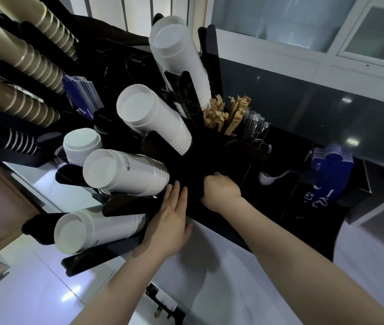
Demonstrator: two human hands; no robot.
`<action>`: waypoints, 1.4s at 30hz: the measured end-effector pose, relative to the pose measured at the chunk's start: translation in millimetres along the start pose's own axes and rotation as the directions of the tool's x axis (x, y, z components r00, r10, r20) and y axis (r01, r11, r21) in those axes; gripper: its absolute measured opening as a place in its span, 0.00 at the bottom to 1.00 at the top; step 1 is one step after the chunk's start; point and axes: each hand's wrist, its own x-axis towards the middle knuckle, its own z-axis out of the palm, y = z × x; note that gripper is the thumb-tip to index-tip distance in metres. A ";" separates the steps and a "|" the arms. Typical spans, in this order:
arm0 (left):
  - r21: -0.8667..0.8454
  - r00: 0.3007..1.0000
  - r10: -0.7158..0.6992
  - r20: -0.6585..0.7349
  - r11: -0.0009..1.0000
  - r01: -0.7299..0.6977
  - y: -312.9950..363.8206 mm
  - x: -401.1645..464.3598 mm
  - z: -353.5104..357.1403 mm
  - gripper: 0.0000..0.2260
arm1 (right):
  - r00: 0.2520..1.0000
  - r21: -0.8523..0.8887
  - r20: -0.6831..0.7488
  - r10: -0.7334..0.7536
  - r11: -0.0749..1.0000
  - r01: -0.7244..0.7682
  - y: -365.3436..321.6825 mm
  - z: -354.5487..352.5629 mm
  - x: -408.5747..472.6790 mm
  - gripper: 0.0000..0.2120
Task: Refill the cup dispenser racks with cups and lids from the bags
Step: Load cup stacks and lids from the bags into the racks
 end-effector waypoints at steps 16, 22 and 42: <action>0.067 0.986 0.117 -0.116 0.992 -0.110 17.7 7.3 -1.9 0.31 | 0.952 -0.157 -0.188 -0.242 0.964 0.214 24.8 11.7 -38.2 0.20; 0.092 0.978 0.202 -0.060 0.976 -0.196 23.9 14.1 2.1 0.30 | 0.851 0.180 -0.518 -0.088 0.961 0.209 62.8 -4.0 -90.0 0.11; 0.102 0.903 0.415 0.114 0.899 -0.426 70.3 16.9 40.3 0.29 | 0.963 -0.098 -0.088 0.257 0.959 -0.265 150.3 14.1 -137.0 0.47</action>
